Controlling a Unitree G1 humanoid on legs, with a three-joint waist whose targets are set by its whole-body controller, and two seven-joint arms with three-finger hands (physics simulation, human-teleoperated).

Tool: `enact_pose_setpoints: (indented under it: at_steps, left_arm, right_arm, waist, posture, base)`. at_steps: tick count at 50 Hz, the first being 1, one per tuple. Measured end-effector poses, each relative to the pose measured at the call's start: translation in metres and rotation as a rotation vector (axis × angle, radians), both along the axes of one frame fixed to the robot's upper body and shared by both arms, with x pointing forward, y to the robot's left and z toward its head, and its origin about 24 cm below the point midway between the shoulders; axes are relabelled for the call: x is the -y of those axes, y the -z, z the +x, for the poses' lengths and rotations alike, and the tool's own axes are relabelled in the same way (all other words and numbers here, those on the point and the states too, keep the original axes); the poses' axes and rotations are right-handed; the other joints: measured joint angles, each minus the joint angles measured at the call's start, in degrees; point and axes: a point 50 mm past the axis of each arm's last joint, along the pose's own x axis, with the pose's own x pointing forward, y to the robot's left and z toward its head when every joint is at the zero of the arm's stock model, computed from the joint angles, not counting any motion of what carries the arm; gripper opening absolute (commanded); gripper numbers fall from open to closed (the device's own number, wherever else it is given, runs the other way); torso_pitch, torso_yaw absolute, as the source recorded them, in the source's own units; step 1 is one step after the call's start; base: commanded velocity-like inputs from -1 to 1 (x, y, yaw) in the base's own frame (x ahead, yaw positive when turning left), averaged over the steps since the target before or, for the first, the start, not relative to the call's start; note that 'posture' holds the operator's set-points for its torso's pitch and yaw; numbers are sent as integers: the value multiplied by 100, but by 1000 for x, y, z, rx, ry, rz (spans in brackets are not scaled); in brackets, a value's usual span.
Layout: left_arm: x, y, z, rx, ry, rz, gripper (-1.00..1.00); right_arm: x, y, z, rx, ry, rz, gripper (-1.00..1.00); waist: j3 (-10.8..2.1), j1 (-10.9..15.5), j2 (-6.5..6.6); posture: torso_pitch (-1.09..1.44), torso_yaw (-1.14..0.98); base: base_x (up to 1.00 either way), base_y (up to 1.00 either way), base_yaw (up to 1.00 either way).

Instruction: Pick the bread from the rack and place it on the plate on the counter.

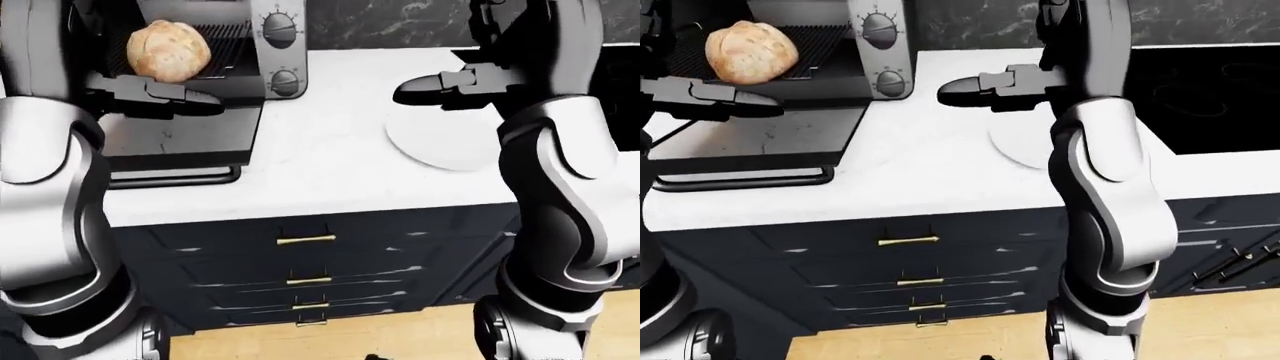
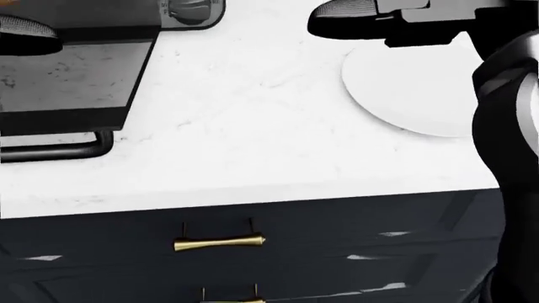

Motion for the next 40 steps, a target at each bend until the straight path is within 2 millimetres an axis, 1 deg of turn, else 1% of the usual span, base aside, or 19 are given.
enact_pose_setpoints:
  at_steps: [1, 2, 3, 5, 6, 8, 10, 12, 14, 16, 17, 18, 21, 25, 28, 29, 31, 35, 40]
  left_arm:
    - [-1, -3, -2, 15, -7, 8, 100]
    - [-1, -4, -4, 25, -12, 11, 100]
    - [-1, -4, -5, 24, -13, 14, 100]
    - [-1, -2, -4, 1, -11, 17, 100]
    - [0, -1, -3, -13, -6, 18, 100]
    - [2, -2, -4, -16, 4, 25, 100]
    - [2, -6, -7, 7, 2, 32, 100]
    - [0, -11, -11, 39, -11, 34, 100]
    - [-2, -13, -14, 58, -24, 34, 100]
    - [-3, -14, -15, 59, -30, 35, 100]
    - [-4, -14, -15, 55, -35, 33, 100]
    - [-7, -12, -14, 45, -44, 29, 100]
    - [-9, -6, -9, 6, -56, 15, 100]
    - [-7, -7, -10, 20, -45, 24, 100]
    - [-8, -6, -9, 12, -48, 22, 100]
    - [-8, -5, -9, 11, -49, 21, 100]
    - [-7, -2, -7, -8, -42, 22, 100]
    - [-5, -4, -8, -5, -32, 27, 100]
    - [-5, -9, -15, 30, -35, 38, 100]
  right_arm:
    - [0, -2, -2, 15, 1, -2, 100]
    - [0, -3, -3, 27, 1, -5, 100]
    - [1, -2, -4, 29, 3, -5, 100]
    - [2, 2, -1, 5, 9, -5, 100]
    - [2, 5, 2, -15, 13, -5, 100]
    - [4, 9, 5, -40, 23, -4, 100]
    - [4, 7, 4, -31, 23, -4, 100]
    - [3, 3, 0, 3, 15, -6, 100]
    - [2, 0, -4, 31, 8, -6, 100]
    - [2, -1, -4, 38, 6, -5, 100]
    - [1, -2, -3, 36, 3, -4, 100]
    - [-1, 2, -1, 23, -6, -3, 100]
    - [-4, 9, 3, -20, -23, -6, 100]
    - [-1, 6, 2, -1, -9, 9, 100]
    - [-2, 4, 0, 16, -14, 10, 100]
    - [-2, 4, -1, 20, -16, 8, 100]
    - [-1, 6, 0, 9, -13, 10, 100]
    - [1, 10, 3, -16, -1, 13, 100]
    - [2, 8, 3, -4, 1, 17, 100]
  waist:
    - [-52, 13, -129]
    - [-57, 31, -107]
    - [-40, 18, -39]
    - [-134, -16, 54]
    - [-175, -34, 60]
    - [-256, -50, -11]
    - [-341, -26, -22]
    - [-349, -3, 70]
    - [-305, -12, 214]
    - [-292, -30, 430]
    - [-327, -11, 543]
    - [-310, 6, 490]
    - [-231, 5, 420]
    - [-134, 8, 162]
    - [-141, 71, -97]
    - [-142, 97, -155]
    - [-98, 87, -84]
    - [-154, 52, 18]
    - [-201, 25, 84]
  posture:
    - [0, 0]
    - [0, 0]
    - [0, 0]
    - [0, 0]
    - [0, 0]
    - [0, 0]
    - [0, 0]
    - [0, 0]
    - [0, 0]
    - [0, 0]
    - [0, 0]
    - [0, 0]
    - [0, 0]
    - [0, 0]
    - [0, 0]
    - [0, 0]
    - [0, 0]
    - [0, 0]
    - [0, 0]
  base:
    - [0, 0, 0]
    - [0, 0, 0]
    - [0, 0, 0]
    - [0, 6, 0]
    - [0, 14, 0]
    - [0, 14, 0]
    - [0, 14, 0]
    - [0, 15, 0]
    - [0, 15, 0]
    - [0, 15, 0]
    - [0, 15, 0]
    - [0, 14, 0]
    - [0, 5, 0]
    - [0, 0, 0]
    - [0, 0, 0]
    - [0, 0, 0]
    - [0, 0, 0]
    - [0, 0, 0]
    - [0, 0, 0]
